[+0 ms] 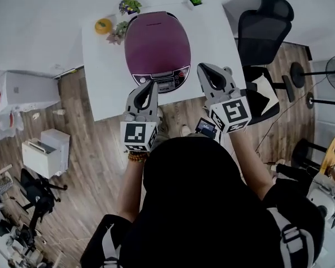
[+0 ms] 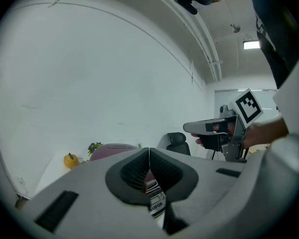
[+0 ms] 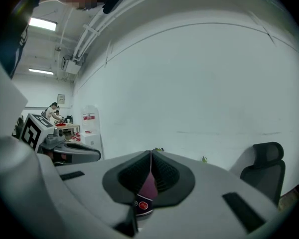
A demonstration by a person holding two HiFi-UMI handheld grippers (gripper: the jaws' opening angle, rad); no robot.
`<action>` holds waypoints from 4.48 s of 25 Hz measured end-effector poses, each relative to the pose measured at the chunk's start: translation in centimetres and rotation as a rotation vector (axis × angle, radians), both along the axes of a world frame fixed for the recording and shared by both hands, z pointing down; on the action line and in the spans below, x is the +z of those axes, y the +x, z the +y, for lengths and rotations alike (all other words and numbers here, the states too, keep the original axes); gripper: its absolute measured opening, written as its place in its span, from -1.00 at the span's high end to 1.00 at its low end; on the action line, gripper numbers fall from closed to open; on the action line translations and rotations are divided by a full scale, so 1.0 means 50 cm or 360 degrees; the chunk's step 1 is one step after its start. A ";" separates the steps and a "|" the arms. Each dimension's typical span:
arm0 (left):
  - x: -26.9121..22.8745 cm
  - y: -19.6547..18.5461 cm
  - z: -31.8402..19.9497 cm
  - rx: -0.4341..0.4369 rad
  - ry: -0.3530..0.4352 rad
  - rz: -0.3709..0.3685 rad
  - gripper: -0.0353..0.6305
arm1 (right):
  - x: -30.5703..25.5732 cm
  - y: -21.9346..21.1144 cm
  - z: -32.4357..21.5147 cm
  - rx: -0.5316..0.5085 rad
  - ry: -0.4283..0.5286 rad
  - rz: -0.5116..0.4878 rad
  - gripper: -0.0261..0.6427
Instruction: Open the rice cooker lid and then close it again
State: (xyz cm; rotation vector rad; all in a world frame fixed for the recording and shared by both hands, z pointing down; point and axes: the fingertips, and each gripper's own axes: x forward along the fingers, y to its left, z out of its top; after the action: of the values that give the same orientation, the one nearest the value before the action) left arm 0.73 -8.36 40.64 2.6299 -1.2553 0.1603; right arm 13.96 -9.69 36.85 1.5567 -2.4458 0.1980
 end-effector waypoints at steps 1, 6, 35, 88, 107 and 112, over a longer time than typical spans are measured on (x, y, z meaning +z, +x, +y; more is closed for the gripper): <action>0.006 -0.004 -0.010 0.0015 -0.0006 0.0000 0.82 | 0.004 -0.008 -0.007 -0.0003 -0.0013 0.0019 0.83; 0.028 -0.019 -0.044 0.0084 -0.0036 -0.0011 0.82 | 0.008 -0.039 -0.008 -0.0041 0.0013 0.0128 0.83; 0.103 0.021 -0.104 0.0193 -0.0056 -0.0224 0.82 | 0.064 -0.034 -0.030 -0.0023 0.0120 0.0034 0.84; 0.231 0.037 -0.086 0.0497 -0.0592 -0.0286 0.82 | 0.314 -0.130 -0.052 -0.0312 -0.0751 0.0090 0.84; 0.235 0.030 -0.086 0.0493 -0.0671 -0.0218 0.82 | 0.325 -0.134 -0.056 -0.0282 -0.1009 0.0142 0.84; 0.236 0.031 -0.083 0.0494 -0.0671 -0.0215 0.82 | 0.327 -0.137 -0.053 -0.0318 -0.1033 0.0262 0.84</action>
State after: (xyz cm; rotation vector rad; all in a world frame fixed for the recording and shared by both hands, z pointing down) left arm 2.26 -12.53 52.47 2.4464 -0.7340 0.5924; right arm 7.10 -12.31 53.23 0.9985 -2.0849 0.7111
